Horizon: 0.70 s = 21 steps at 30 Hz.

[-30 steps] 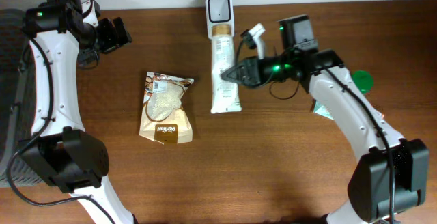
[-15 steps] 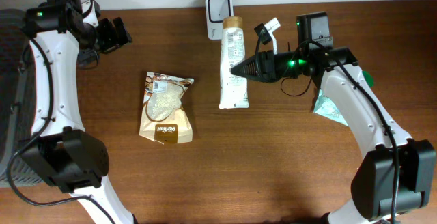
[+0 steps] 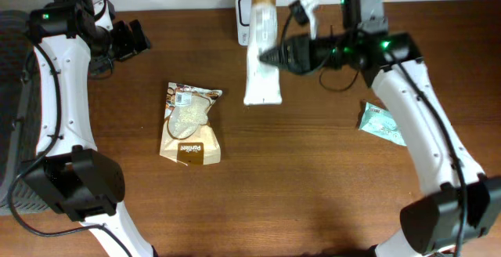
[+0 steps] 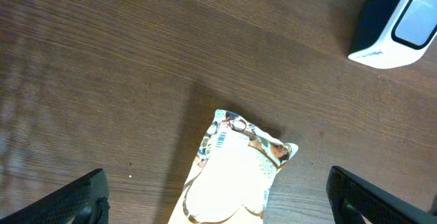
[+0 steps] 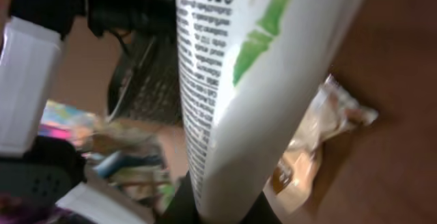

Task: Scan the item barcode
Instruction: 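Raise the white tube with the right gripper to the scanner, then carry the tube right and lay it beside the wipes pack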

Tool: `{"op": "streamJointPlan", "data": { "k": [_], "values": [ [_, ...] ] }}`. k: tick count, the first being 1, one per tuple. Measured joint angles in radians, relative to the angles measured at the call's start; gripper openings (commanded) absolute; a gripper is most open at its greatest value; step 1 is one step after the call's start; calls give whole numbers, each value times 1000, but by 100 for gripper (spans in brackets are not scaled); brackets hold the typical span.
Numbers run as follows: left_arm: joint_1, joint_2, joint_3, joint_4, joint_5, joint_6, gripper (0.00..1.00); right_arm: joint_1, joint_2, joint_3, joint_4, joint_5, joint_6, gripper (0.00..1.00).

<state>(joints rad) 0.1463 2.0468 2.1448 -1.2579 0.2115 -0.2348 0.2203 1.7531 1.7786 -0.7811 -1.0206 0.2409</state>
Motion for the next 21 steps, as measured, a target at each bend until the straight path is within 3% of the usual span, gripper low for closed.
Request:
{"op": "streamJointPlan", "data": {
  "k": [4, 9, 14, 21],
  "values": [
    [0, 0, 0, 0, 0, 0, 99, 45, -6, 82, 1, 242, -64, 4],
    [0, 0, 0, 0, 0, 0, 99, 187, 24, 82, 137, 803, -259, 4],
    [0, 0, 0, 0, 0, 0, 99, 263, 154, 84, 365, 1191, -488, 4],
    [0, 0, 0, 0, 0, 0, 99, 264, 426, 82, 773, 1501, -887, 4]
  ]
}}
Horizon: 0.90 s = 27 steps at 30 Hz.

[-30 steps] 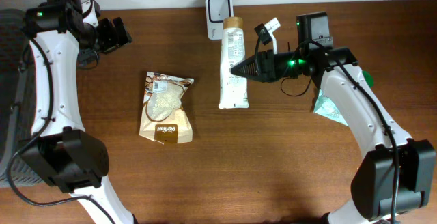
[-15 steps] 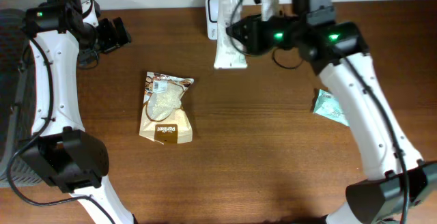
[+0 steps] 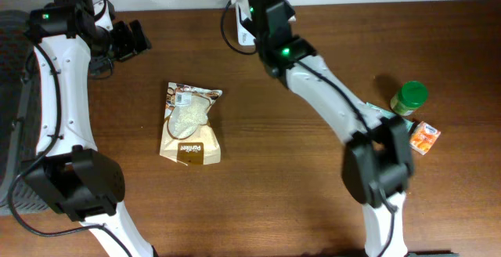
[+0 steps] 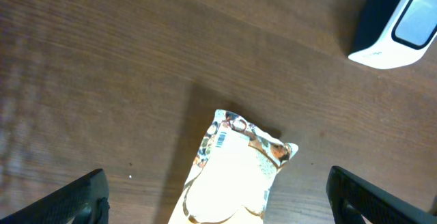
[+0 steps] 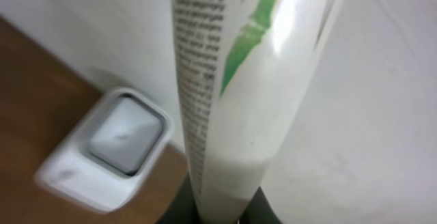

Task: Scan the item barcode
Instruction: 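Carry the tube right and lay it beside the wipes pack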

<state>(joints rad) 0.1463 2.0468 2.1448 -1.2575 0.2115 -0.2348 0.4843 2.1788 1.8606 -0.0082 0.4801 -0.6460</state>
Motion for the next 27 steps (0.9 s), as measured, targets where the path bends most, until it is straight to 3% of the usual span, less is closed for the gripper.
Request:
{"op": "streamJointPlan", "data": {
  "k": [4, 8, 27],
  "values": [
    [0, 0, 0, 0, 0, 0, 99, -1, 143, 0, 217, 94, -286, 4],
    [0, 0, 0, 0, 0, 0, 99, -4, 225, 0, 255, 119, -451, 4],
    [0, 0, 0, 0, 0, 0, 99, -42, 280, 0, 270, 175, -533, 4]
  ]
}}
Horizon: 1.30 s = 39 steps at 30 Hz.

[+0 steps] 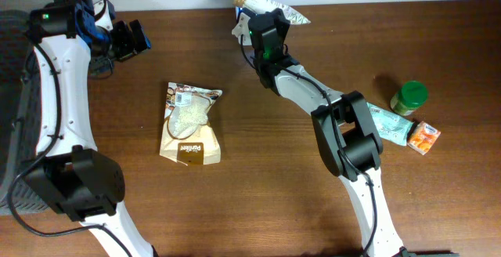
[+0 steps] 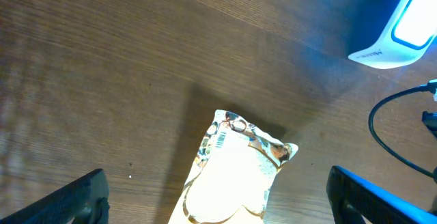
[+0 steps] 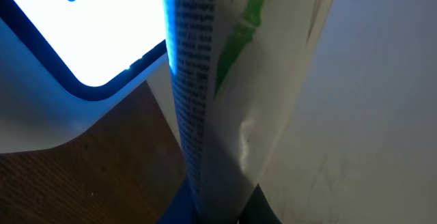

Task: Scan the item barcode
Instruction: 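Carry the tube right and lay it beside the wipes pack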

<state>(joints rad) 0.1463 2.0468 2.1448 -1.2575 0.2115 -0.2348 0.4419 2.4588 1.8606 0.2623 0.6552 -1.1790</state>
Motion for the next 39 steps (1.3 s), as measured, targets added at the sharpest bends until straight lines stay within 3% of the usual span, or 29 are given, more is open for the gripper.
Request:
{"op": "streamJointPlan", "data": {
  "k": [8, 13, 19, 23, 27, 33, 39],
  "values": [
    [0, 0, 0, 0, 0, 0, 99, 1, -5, 0, -36, 3, 54, 4],
    [0, 0, 0, 1, 0, 0, 99, 3, -82, -1, -253, -32, 198, 4],
    [0, 0, 0, -1, 0, 0, 99, 5, -337, -1, -603, -161, 475, 4],
    [0, 0, 0, 0, 0, 0, 99, -2, -555, 7, -884, -309, 809, 4],
    [0, 0, 0, 0, 0, 0, 99, -53, -662, 17, -1130, -493, 1068, 4],
    [0, 0, 0, 0, 0, 0, 99, -192, -653, -9, -1429, -670, 1248, 4],
    [0, 0, 0, 0, 0, 0, 99, -294, -638, -160, -1435, -705, 1334, 4]
  ]
}}
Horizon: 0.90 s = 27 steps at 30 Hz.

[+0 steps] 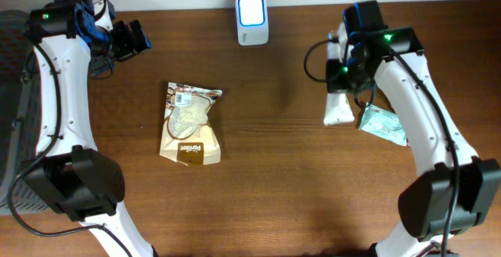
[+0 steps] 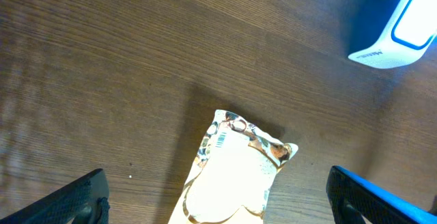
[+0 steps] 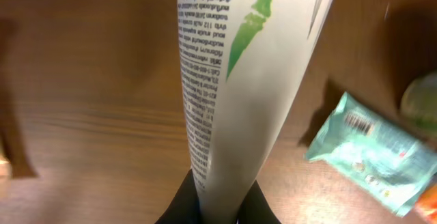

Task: Scan the item barcode
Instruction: 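Carry the tube right and lay it beside the wipes pack, then reach the left gripper to the rice bag and the right toward it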

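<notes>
My right gripper (image 1: 344, 70) is shut on a white tube (image 1: 338, 106) printed with a green leaf and "250 ml". In the right wrist view the tube (image 3: 239, 80) rises from between the dark fingers (image 3: 183, 203) over the brown table. The white scanner (image 1: 252, 9), its window lit, stands at the back middle and shows in the left wrist view (image 2: 399, 26). My left gripper (image 1: 133, 39) hangs open at the far left, above a brown and white food bag (image 2: 235, 176), apart from it.
A teal packet (image 1: 383, 124) lies just right of the tube's far end (image 3: 372, 152). Beside it are a green-lidded jar (image 3: 423, 94) and an orange item (image 3: 430, 207). The food bag (image 1: 190, 124) lies left of centre. A dark basket (image 1: 12, 92) stands at the left edge.
The right gripper, which held the tube against the lit scanner at the back, is now over the right side of the table beside the teal packet. The left arm has not moved.
The right gripper first held the tube over the table just right of the scanner. Then it had the tube at the scanner's face, and then the window glowed bright against it. Now the tube is at the right side, still held.
</notes>
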Tool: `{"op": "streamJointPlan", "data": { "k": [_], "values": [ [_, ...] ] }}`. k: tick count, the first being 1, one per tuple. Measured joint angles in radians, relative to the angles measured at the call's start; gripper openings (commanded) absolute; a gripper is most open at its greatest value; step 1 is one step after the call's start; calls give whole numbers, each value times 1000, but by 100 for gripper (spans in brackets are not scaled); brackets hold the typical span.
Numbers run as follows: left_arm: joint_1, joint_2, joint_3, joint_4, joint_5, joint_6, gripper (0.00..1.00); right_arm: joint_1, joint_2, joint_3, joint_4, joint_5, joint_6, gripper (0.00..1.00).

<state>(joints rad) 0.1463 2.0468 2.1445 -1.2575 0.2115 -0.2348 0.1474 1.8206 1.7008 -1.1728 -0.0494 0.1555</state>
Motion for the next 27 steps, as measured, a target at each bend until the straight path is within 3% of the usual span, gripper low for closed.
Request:
{"op": "streamJointPlan", "data": {
  "k": [11, 14, 17, 20, 23, 27],
  "values": [
    [0, 0, 0, 0, 0, 0, 99, -201, 31, -398, 364, 40, 26, 5],
    [0, 0, 0, 0, 0, 0, 99, -256, 31, -450, 420, 41, 26, 15],
    [0, 0, 0, 0, 0, 0, 99, -291, 31, -460, 431, 41, 23, 39],
    [0, 0, 0, 0, 0, 0, 99, -313, 31, -460, 430, 44, 26, 51],
    [0, 0, 0, 0, 0, 0, 99, -319, 31, -443, 372, -5, 2, 53],
    [0, 0, 0, -1, 0, 0, 99, -309, 34, -270, 213, -166, -32, 54]
  ]
}}
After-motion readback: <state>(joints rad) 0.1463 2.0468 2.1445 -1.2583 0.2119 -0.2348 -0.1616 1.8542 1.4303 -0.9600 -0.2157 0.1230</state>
